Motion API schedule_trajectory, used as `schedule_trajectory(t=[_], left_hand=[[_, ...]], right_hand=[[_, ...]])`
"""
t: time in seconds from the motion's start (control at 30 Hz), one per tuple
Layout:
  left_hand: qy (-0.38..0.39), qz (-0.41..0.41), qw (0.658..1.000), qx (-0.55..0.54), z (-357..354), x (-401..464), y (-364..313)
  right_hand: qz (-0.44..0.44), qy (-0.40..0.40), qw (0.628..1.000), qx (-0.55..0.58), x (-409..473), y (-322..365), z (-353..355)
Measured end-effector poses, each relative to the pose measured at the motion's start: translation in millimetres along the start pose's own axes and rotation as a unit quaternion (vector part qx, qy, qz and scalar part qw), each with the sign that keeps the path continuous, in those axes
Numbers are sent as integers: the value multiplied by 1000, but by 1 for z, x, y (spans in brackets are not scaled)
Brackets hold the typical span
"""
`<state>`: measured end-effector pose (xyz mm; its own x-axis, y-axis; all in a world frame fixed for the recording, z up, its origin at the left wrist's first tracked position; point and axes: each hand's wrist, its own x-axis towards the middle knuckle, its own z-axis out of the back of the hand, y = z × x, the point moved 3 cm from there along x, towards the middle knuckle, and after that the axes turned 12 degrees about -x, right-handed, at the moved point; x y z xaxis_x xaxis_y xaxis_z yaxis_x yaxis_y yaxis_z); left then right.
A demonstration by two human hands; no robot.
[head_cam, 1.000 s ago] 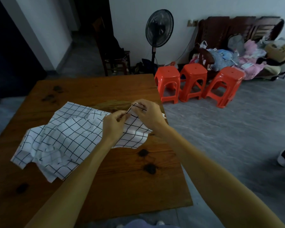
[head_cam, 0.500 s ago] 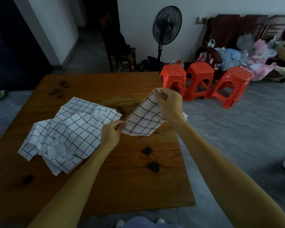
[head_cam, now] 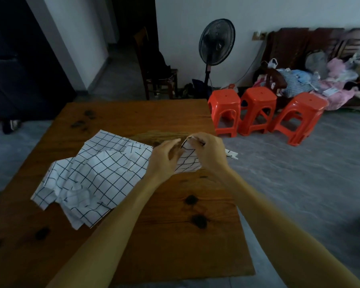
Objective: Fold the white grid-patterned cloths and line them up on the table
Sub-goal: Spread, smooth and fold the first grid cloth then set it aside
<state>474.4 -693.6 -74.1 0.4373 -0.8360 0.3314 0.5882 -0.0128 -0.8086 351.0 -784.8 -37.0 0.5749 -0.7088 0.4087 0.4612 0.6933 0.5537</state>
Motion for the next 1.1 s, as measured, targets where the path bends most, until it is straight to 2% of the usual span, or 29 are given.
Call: schedule_trajectory(t=[0.1,0.3,0.5,0.57,0.7,0.73,0.8,0.9,1.0,1.1], left_hand=[[-10,-48,999,15,-4,-1,-4],[-27,22,999,13,-4,-26,25],[-21,71,996,42,1,-42,53],[-7,100,993,58,2,-44,62],[27,215,971,98,11,-59,86],[18,217,973,70,16,-59,83],[1,170,985,13,21,-47,59],[28,106,993,-29,12,-19,9],[53,89,993,-58,2,-5,-10],[24,67,995,-68,3,-5,-7]], right_hand=[[31,30,999,5,-2,6,-6],[-39,-17,998,56,-5,0,1],[-36,-34,997,56,7,2,17],[-38,-56,997,48,9,2,18],[-51,-107,992,39,14,-5,27],[-43,-105,993,30,15,-7,28],[-5,-87,996,-6,13,-8,22],[36,-51,997,-37,4,-7,5],[63,-33,997,-18,-4,4,-5],[72,1,997,3,-6,8,-4]])
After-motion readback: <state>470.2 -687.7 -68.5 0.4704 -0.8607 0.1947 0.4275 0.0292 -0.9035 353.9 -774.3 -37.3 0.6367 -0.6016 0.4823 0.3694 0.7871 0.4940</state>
